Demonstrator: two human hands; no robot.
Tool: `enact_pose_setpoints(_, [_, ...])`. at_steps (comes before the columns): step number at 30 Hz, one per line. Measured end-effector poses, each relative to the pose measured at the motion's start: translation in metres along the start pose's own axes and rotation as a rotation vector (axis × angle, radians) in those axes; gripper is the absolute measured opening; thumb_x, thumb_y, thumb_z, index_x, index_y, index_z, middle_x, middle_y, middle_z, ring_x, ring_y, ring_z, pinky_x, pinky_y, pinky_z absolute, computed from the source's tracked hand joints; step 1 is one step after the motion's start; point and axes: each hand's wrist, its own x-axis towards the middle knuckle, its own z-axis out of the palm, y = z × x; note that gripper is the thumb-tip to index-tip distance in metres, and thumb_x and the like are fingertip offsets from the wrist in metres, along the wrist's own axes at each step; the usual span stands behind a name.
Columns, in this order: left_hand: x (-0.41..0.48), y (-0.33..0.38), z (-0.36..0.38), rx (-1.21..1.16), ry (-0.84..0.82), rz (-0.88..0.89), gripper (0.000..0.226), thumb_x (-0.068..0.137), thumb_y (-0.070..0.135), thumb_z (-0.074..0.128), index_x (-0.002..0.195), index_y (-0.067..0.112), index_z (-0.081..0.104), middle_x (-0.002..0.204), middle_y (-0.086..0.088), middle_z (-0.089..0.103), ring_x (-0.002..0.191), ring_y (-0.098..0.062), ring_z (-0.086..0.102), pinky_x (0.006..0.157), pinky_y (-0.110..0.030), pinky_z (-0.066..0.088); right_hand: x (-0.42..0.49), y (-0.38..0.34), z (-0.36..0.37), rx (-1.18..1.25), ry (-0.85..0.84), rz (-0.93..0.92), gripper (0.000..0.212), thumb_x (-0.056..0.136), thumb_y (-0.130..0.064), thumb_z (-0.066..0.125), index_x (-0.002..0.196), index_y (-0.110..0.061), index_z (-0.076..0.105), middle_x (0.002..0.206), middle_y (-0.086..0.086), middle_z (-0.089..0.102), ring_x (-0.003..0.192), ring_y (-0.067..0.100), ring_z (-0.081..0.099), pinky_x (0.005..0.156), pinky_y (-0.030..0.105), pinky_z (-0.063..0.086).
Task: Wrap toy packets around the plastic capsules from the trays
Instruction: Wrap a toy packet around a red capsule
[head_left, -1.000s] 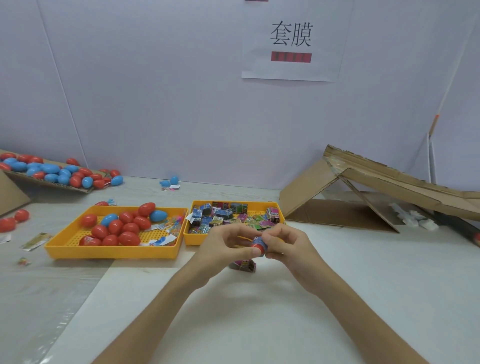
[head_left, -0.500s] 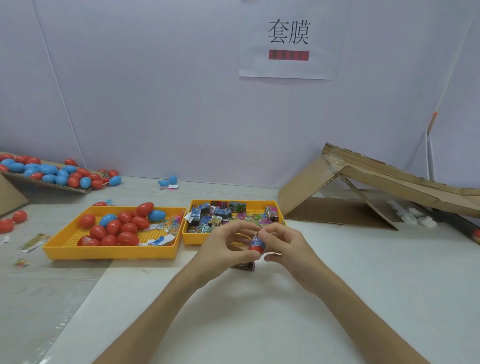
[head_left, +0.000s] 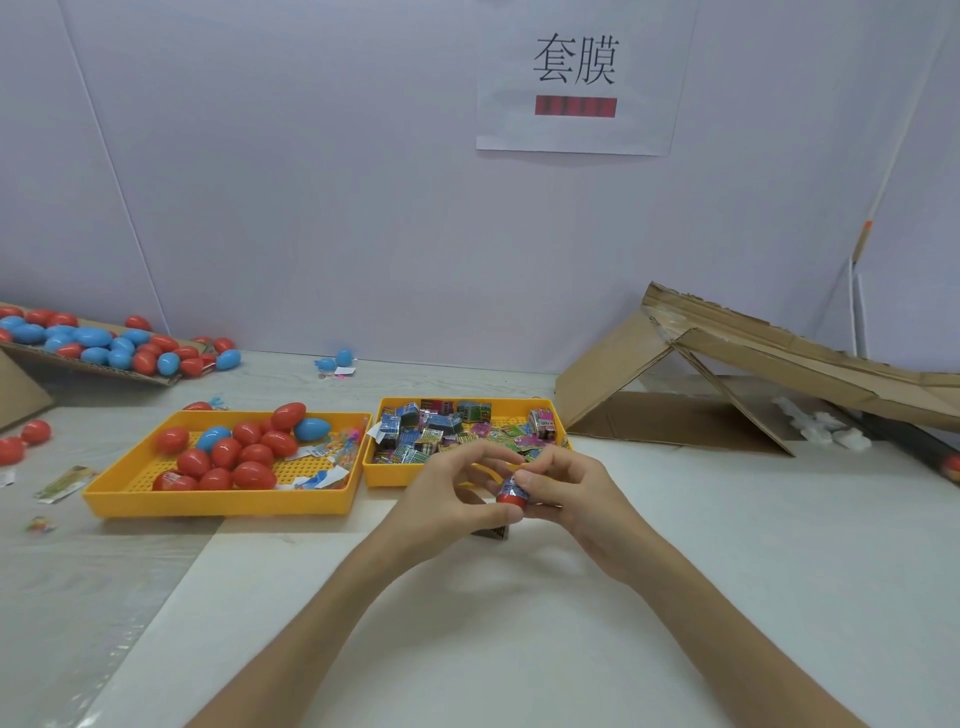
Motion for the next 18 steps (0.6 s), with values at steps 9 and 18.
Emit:
enact_pose_setpoints(9, [0.003,0.000,-0.047,0.259,0.555,0.117,0.008,0.094,0.024,0.068,0.099,0.022,0.074,0.098,0.009,0.073,0.096,-0.008,0.064,0.086,-0.032,0.051,0.001,-0.004,-0.002,0.093,0.049,0.029,0.027,0.071,-0.028,0.080,0.090,-0.013,0.069,0.094,0.013,0.072,0.084,0.023,0.069,0.071,0.027,0.056])
enact_pose_setpoints(18, [-0.017,-0.046,-0.128,0.930,0.823,-0.598,0.034,0.093,0.028,0.064,0.127,0.027,0.066,0.127,-0.011,0.063,0.126,-0.034,0.047,0.101,-0.053,0.036,0.003,-0.003,-0.003,0.087,0.072,0.029,0.026,0.077,-0.039,0.075,0.092,-0.018,0.069,0.088,0.011,0.074,0.072,0.019,0.068,0.064,0.025,0.053])
